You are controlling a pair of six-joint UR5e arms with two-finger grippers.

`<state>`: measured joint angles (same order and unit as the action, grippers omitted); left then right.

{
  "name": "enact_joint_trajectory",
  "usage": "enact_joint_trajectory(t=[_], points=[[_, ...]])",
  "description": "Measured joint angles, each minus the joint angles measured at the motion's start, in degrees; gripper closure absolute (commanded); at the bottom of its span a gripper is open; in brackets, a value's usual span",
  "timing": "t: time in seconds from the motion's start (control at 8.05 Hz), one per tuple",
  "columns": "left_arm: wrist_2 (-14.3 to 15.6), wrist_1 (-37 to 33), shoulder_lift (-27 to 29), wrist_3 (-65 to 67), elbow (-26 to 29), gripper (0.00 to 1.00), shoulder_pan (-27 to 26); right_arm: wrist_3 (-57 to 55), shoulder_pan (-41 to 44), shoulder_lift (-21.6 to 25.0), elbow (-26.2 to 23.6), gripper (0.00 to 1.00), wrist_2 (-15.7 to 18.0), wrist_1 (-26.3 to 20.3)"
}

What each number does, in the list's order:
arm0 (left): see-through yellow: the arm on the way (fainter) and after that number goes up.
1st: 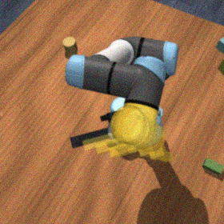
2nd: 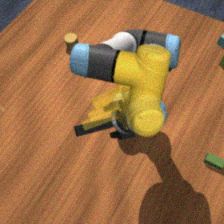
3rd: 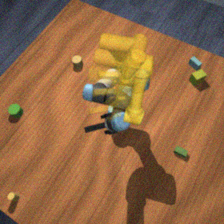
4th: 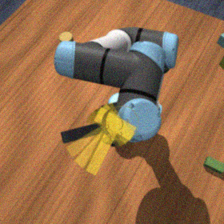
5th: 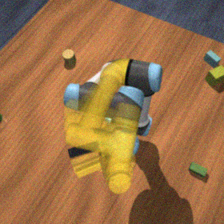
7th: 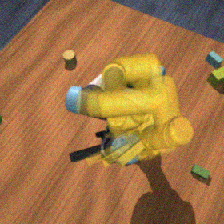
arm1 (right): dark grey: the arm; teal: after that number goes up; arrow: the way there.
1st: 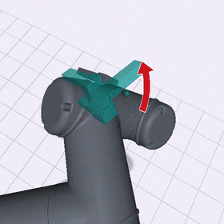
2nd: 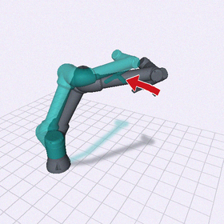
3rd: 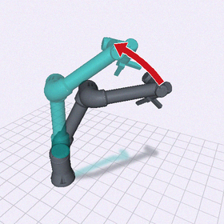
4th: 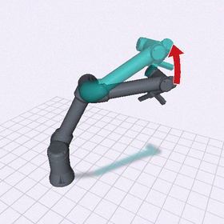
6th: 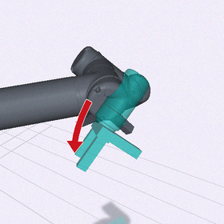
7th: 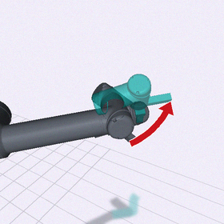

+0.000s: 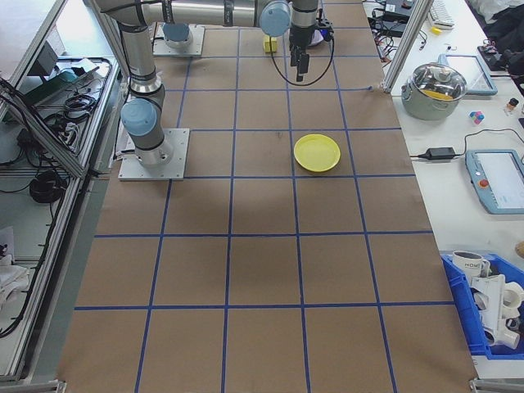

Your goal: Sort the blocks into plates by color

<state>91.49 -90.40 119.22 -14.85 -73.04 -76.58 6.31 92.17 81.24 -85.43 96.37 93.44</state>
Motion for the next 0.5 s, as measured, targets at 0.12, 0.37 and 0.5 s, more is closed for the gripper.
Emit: enact_joint_trajectory(t=[0.12, 0.37, 0.5], points=[[0.0, 1.6, -2.4, 3.7, -4.5, 0.0, -2.0, 0.0, 0.0, 0.0, 0.0, 0.0, 0.0, 0.0], [0.1, 18.5, -5.8, 6.5, -19.6, 0.0, -3.5, -0.1, 0.0, 0.0, 0.0, 0.0, -0.1, 0.0], [0.1, 26.8, -6.7, 6.4, -26.4, 0.0, -3.2, -0.1, 0.0, 0.0, 0.0, 0.0, -0.1, 0.0]])
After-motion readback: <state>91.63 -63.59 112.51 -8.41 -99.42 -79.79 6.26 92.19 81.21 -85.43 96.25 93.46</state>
